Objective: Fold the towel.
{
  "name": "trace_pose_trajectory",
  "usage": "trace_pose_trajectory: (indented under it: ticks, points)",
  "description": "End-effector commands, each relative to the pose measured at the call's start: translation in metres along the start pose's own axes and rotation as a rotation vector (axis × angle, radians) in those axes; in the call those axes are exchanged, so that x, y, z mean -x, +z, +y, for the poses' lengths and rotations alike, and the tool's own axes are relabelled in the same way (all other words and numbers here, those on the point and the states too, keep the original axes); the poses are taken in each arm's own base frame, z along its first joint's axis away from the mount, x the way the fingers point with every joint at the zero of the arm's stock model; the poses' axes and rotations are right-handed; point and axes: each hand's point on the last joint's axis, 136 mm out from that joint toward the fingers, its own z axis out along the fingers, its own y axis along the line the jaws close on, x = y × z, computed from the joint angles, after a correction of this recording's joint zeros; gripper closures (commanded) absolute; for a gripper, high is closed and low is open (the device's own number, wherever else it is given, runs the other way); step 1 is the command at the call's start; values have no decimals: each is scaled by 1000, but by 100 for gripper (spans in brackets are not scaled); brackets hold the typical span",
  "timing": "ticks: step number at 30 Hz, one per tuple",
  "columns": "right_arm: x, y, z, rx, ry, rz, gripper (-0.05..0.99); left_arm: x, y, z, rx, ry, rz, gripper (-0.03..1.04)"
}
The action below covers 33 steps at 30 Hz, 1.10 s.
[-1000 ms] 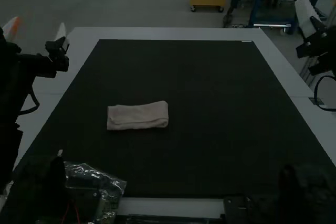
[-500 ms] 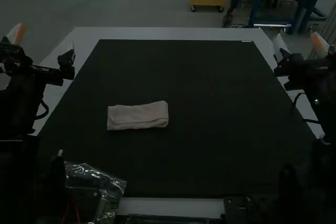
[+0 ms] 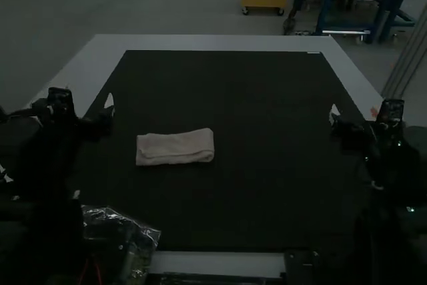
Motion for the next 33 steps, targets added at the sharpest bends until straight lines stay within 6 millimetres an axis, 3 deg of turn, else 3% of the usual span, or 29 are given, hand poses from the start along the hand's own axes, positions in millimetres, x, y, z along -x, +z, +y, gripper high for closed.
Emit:
trace_pose_trajectory:
  ticks: [1,7,13,33]
  points:
    - [-9,-1,-13,-69,-64,34,2,-18,-1,0,3,-14,70,4]
    - [-34,-3,-14,-68,-113,135,2,-34,-3,-6,-30,-20,131,4]
    - [-34,-3,-14,-66,-119,137,2,-36,-3,-10,-42,-93,142,4]
    - [-35,-3,-13,-59,-120,138,2,-37,-3,-13,-59,-95,146,4]
